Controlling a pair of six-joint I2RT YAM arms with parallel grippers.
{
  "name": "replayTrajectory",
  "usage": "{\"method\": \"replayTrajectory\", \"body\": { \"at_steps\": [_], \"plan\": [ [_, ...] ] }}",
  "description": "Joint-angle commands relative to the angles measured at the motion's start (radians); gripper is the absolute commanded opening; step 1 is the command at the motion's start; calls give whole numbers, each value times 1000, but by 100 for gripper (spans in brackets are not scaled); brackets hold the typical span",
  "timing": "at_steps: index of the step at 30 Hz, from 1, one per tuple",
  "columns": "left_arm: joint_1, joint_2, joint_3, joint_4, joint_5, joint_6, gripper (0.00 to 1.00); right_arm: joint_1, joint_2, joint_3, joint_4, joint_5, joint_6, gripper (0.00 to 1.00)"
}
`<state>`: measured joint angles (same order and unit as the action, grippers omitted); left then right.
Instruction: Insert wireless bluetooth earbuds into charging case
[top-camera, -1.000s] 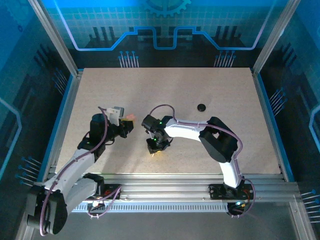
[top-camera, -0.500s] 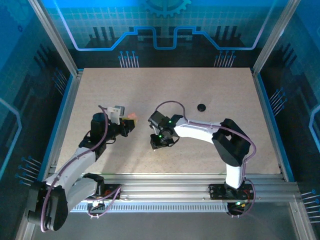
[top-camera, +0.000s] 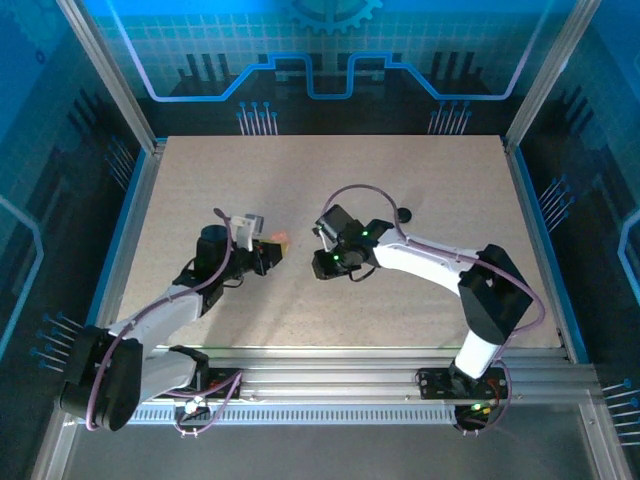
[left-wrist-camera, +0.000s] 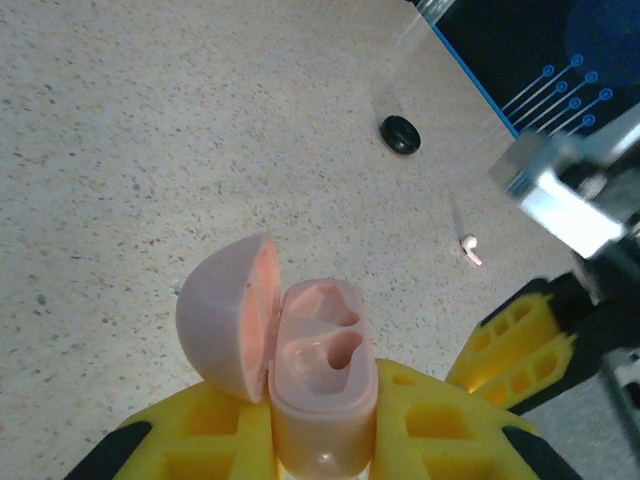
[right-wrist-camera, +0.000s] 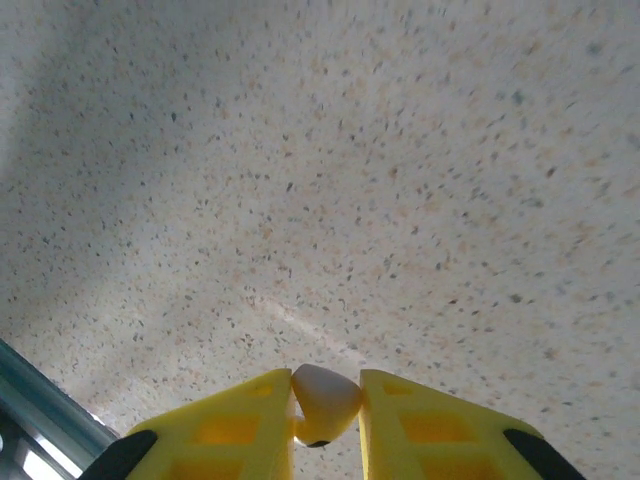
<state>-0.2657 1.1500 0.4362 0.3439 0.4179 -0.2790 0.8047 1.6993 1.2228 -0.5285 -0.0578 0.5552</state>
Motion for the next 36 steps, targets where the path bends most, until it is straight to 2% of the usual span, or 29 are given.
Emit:
{"method": "replayTrajectory", "body": {
  "at_steps": [1,9,16,26,36],
  "plan": [
    [-23,24,9,37,44,66,19,-19,-60,3,60,39,-92,22],
    [-46,74,9,88,135,168,20,-44,-136,-36,168,24,-179,22],
    [-60,118,-8,201,264,238,20,-41,-198,-103,330,-98,-314,22],
    [-60,108,-7,214,368,293,21,-43,-237,-107,372,-175,-487,22],
    [-60,55,-13,181,386,322,22,-50,-243,-94,355,-208,-580,22]
  ]
}}
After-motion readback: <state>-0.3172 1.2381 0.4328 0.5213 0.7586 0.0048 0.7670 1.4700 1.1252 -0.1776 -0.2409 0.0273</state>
